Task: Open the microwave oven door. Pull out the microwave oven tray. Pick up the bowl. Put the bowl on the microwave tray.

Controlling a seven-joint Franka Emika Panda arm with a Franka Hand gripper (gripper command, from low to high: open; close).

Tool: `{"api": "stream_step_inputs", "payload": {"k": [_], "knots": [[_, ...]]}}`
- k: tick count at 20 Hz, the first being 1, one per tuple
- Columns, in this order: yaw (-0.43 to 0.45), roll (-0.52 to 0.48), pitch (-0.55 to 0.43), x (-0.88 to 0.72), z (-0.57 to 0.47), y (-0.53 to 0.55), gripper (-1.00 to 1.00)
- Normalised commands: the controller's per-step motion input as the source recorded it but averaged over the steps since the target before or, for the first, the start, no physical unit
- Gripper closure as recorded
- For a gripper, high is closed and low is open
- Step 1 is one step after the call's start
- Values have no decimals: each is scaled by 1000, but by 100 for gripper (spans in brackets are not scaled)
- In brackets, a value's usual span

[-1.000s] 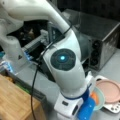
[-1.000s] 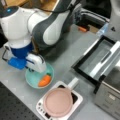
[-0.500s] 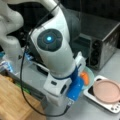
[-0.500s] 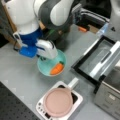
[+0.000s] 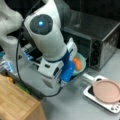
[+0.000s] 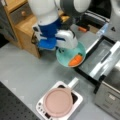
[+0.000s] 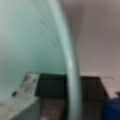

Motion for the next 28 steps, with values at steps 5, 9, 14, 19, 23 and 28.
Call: {"api": "stream_step_inputs", "payload": {"k": [5, 9, 14, 19, 23, 28], "knots": [[-244, 87, -198, -521, -131, 328, 100], [-269, 76, -198, -489, -72, 352, 100], [-263, 34, -201, -391, -75, 365, 100], [-246, 12, -210, -313, -73, 294, 100], [-269, 10, -236, -370, -154, 343, 100], [-268, 15, -256, -418, -169, 418, 100]]}}
